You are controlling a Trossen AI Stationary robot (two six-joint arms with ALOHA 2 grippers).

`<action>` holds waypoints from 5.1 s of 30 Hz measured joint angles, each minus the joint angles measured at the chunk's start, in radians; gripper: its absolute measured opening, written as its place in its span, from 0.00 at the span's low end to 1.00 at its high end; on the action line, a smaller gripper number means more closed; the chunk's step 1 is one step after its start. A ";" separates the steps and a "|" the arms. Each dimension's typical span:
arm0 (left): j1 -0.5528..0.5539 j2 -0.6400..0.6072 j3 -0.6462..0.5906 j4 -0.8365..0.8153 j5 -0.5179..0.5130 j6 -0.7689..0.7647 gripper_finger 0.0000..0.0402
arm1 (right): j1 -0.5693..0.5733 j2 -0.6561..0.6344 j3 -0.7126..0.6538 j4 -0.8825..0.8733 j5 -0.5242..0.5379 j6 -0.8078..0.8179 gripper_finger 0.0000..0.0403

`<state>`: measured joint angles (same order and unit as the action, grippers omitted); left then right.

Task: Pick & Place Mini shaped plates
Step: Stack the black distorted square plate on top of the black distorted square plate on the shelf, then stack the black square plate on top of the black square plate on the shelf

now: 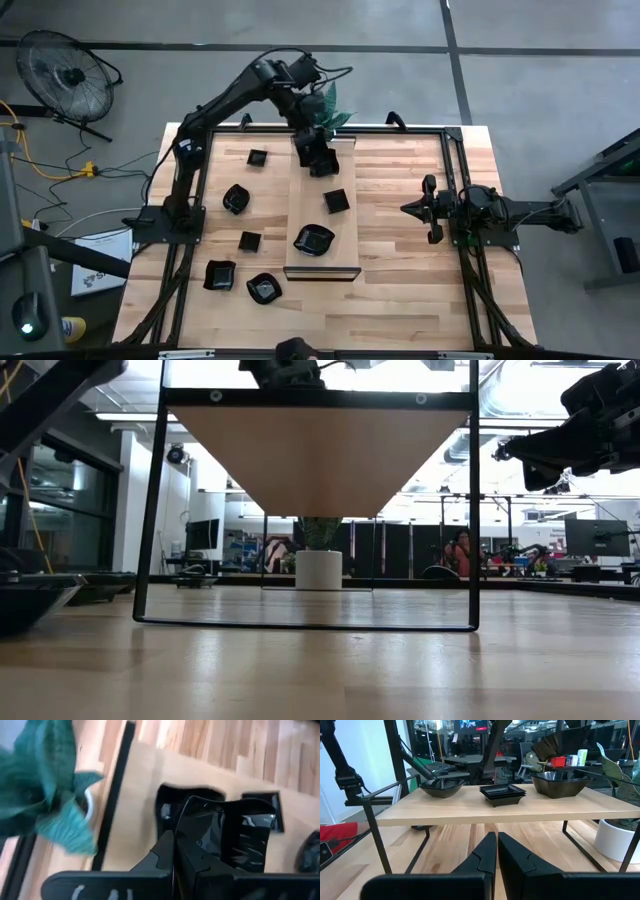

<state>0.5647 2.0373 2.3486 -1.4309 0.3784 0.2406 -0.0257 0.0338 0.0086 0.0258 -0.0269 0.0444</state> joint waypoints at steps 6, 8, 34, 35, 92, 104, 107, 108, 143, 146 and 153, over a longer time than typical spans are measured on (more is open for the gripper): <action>-0.047 0.030 0.000 0.077 -0.038 -0.070 0.00 | 0.000 -0.001 0.000 0.000 0.000 0.000 0.03; -0.054 0.035 0.001 0.069 -0.055 -0.073 0.00 | 0.000 -0.001 0.000 0.000 0.000 0.000 0.03; -0.083 0.058 -0.002 0.016 -0.153 -0.138 0.00 | 0.000 -0.001 0.000 0.000 0.000 0.000 0.03; -0.086 0.059 -0.002 0.016 -0.154 -0.137 0.00 | 0.000 -0.001 0.000 0.000 0.000 0.000 0.03; -0.237 -0.585 -0.736 0.099 -0.460 -0.377 0.24 | 0.000 0.000 0.000 0.000 0.000 0.000 0.03; -0.333 -0.963 -1.359 0.339 -0.468 -0.696 0.24 | 0.000 0.000 0.000 0.000 0.000 0.000 0.03; -0.331 -0.994 -1.442 0.377 -0.518 -0.793 0.24 | 0.000 0.000 0.000 0.000 0.000 0.000 0.03; -0.329 -0.996 -1.463 0.391 -0.537 -0.819 0.24 | 0.000 0.000 0.000 0.000 0.000 0.000 0.03; 0.325 -0.635 -1.561 0.902 -0.427 -0.697 0.24 | 0.000 0.000 0.000 0.000 0.000 0.000 0.03; 0.357 -0.603 -1.559 0.939 -0.377 -0.696 0.24 | 0.000 0.000 0.000 0.000 0.000 0.000 0.03; 0.380 -0.575 -1.513 0.923 -0.361 -0.661 0.24 | 0.000 0.000 0.000 0.000 0.000 0.000 0.03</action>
<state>0.9451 1.4628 0.8357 -0.5078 0.0170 -0.4200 -0.0261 0.0334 0.0086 0.0261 -0.0269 0.0444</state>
